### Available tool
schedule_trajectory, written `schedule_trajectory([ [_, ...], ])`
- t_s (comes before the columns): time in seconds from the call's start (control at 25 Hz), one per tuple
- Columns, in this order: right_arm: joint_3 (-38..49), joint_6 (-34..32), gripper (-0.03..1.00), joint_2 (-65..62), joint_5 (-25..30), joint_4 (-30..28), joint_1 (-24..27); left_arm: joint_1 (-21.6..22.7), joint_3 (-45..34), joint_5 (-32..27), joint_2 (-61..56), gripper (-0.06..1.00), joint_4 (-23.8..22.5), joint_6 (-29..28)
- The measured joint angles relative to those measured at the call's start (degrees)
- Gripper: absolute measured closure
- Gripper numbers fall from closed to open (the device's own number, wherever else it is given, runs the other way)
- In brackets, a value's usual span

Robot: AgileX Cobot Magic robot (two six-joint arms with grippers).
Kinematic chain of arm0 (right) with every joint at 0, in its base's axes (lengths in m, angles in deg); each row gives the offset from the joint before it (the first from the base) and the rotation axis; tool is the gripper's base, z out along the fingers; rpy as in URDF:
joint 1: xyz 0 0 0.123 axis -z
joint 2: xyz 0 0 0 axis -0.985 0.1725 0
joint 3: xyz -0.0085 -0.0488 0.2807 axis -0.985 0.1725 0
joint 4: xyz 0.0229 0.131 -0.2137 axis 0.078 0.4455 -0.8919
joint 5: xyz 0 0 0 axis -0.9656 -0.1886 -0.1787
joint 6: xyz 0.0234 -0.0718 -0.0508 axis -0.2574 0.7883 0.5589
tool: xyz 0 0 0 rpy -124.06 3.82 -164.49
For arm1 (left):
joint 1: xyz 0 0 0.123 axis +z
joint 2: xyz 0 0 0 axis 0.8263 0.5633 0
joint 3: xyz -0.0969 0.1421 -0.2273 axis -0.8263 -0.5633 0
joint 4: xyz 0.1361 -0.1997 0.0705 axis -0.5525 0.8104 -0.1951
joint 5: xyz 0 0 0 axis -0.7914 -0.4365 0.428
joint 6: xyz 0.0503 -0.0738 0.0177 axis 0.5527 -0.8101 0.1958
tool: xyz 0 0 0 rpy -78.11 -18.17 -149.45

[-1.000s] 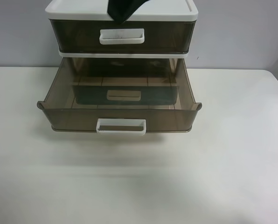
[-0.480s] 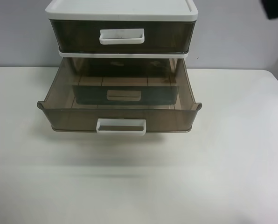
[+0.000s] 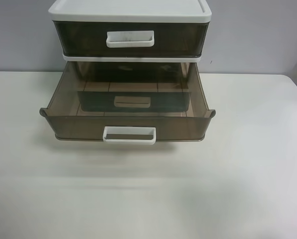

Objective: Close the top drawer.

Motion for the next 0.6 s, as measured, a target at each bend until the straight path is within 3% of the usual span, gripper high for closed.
schedule_trajectory([
  [0.2, 7.9, -0.5, -0.03, -7.2, -2.1, 2.9, 5.6, 0.0, 0.0, 0.0, 0.0, -0.05, 0.0, 0.0],
  [0.6, 8.2, -0.3, -0.03, -7.2, -3.4, 2.9, 5.9, 0.0, 0.0, 0.0, 0.0, -0.05, 0.0, 0.0],
])
